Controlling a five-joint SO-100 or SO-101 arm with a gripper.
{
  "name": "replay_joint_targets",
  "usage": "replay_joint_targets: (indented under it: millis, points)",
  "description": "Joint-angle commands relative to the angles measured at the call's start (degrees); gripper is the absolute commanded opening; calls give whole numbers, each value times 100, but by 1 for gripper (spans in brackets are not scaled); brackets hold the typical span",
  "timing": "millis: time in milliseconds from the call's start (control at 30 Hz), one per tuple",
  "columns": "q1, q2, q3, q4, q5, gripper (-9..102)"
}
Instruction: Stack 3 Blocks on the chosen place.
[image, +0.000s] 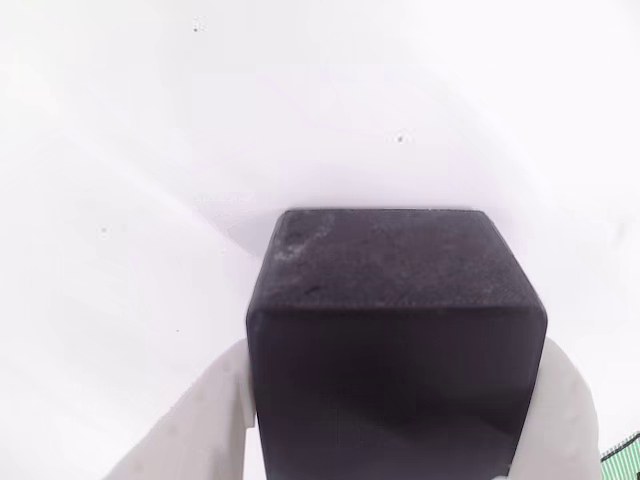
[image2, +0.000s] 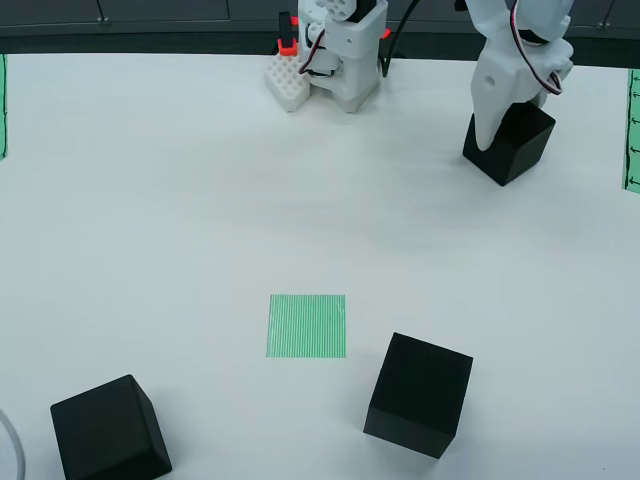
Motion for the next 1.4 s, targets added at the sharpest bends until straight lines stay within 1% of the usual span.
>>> replay_joint_targets:
  millis: [0,200,300,467,667,900,1000,1200,1367]
  points:
    - [141,-44,-202,-105,88,22]
    - [527,9,-378,-88,519,20]
    - [861,369,-220,97,817,19]
    - [1731,1494,360,97,1099,19]
    - [2698,1986,536,79,1934,19]
    - [3876,1969,571,44,3164,19]
    - [4430,1890,536,18,3463,19]
    - [5528,1380,-35,-202,4025,19]
    - [6021,615,-747,-193,4685,19]
